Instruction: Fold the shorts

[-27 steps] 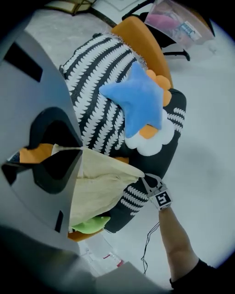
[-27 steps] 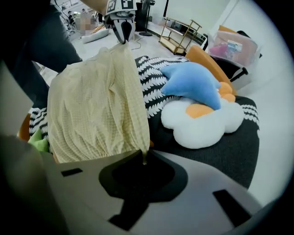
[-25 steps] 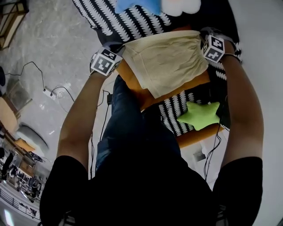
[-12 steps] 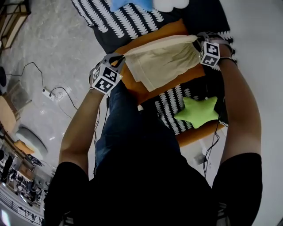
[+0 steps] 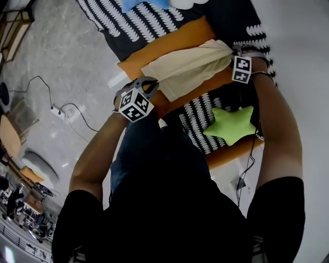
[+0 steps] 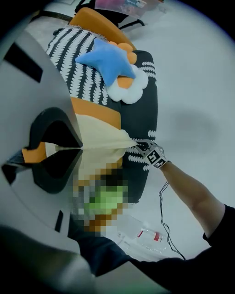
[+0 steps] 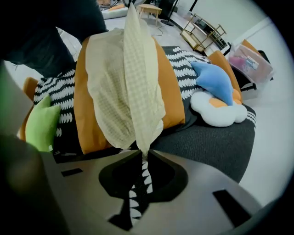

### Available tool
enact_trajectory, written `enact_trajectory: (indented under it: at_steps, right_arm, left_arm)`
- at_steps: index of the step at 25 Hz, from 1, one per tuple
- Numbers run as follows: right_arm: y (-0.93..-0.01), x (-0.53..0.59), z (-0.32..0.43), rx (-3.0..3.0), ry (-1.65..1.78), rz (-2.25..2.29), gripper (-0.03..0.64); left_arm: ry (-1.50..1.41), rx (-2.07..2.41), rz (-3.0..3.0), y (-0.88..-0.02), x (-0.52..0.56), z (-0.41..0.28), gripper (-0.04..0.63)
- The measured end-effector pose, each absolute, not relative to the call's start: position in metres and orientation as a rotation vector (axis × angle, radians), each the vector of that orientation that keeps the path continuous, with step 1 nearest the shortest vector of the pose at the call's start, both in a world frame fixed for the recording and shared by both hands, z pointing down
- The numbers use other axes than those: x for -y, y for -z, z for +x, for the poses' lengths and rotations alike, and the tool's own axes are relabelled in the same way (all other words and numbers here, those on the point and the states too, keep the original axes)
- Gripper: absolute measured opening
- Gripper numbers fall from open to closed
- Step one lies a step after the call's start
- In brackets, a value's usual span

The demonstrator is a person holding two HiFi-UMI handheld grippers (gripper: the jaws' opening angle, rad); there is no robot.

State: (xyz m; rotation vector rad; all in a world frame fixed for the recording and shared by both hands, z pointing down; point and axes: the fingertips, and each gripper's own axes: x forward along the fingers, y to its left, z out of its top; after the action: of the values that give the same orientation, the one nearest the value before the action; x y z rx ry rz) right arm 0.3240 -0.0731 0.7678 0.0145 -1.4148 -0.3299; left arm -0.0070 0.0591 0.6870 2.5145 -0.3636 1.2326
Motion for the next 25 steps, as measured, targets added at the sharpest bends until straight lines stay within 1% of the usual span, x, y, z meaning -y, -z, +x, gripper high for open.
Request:
enact_trajectory:
  at_steps: [14,25]
  right_arm:
    - [-0.810,0.042,0.344,1.311,0.258,0.157,0.040]
    - [-0.824,0.018,0.353,1.348,0.203,0.260,0.040]
  left_arm:
    - [-1.249,0.123,2.522,-0.716,-0.134,0.037,0.028]
    - [-1.272,0.053,2.461,-0.749,-0.169,0.047,0.028]
